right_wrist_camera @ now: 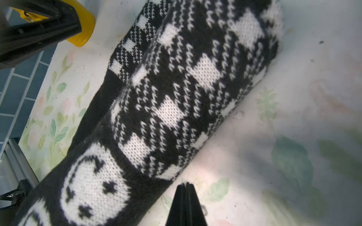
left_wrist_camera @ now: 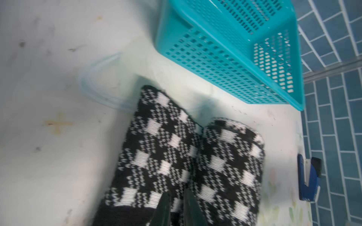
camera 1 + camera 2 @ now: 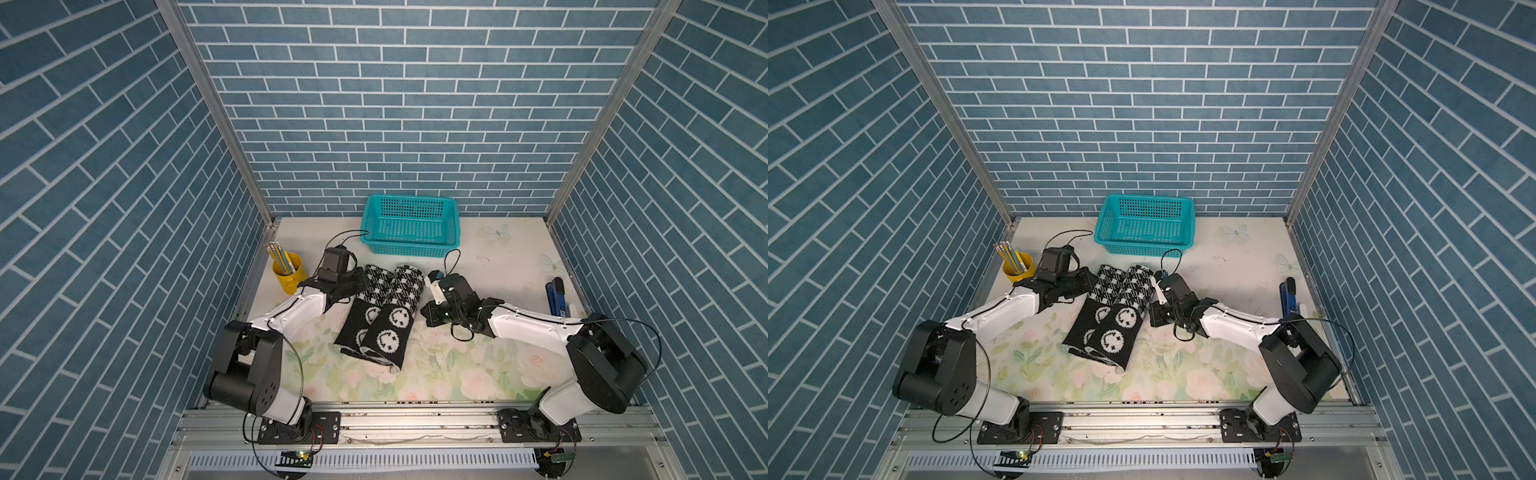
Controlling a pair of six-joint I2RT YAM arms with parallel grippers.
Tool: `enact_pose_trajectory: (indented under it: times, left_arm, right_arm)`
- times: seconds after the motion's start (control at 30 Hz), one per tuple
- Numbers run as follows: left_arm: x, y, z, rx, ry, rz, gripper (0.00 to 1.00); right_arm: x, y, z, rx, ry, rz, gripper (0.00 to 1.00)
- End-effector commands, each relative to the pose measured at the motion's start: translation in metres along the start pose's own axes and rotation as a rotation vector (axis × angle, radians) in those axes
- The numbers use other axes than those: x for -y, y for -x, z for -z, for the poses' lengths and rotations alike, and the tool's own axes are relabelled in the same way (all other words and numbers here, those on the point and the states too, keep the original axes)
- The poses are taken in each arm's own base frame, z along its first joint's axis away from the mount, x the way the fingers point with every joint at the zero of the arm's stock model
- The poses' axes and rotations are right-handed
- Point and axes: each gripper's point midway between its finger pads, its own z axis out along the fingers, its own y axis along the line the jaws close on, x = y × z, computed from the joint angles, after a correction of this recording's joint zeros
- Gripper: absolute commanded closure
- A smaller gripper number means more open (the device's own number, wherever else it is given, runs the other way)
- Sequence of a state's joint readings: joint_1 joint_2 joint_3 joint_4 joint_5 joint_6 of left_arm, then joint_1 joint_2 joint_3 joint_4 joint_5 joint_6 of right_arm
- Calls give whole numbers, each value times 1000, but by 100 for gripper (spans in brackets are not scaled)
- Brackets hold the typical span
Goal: Roll up the scarf and place it into the basket
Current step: Roll the scarf at the center of the board.
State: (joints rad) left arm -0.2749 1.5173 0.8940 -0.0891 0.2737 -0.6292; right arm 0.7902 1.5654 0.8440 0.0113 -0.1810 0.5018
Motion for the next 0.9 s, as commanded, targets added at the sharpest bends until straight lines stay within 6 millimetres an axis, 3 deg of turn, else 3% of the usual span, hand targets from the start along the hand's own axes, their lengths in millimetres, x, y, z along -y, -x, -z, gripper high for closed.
enact_pose_trajectory:
  times: [0.0, 0.13, 0.27, 0.5, 0.67, 0.87]
  left_arm:
    - [-27, -10, -11, -42, 56, 2, 83]
    - [-61, -25, -30, -82, 112, 63, 83]
    - [-86, -45, -50, -131, 149, 102, 85]
    - [-84, -63, -56, -167, 97, 133, 86]
    - [-82, -55, -40, -135, 104, 142, 87]
    - [-77, -4, 19, 33, 227, 84, 84]
  right_arm:
    - [-13, 10, -19, 12, 69, -12, 100]
    - [-21, 15, -39, 9, 118, -13, 100]
    - [-36, 31, -43, 33, 160, 9, 100]
    - [-68, 51, -64, 14, 232, 60, 100]
    - [-79, 49, -93, -48, 247, 69, 100]
    - [-85, 50, -111, -70, 270, 70, 100]
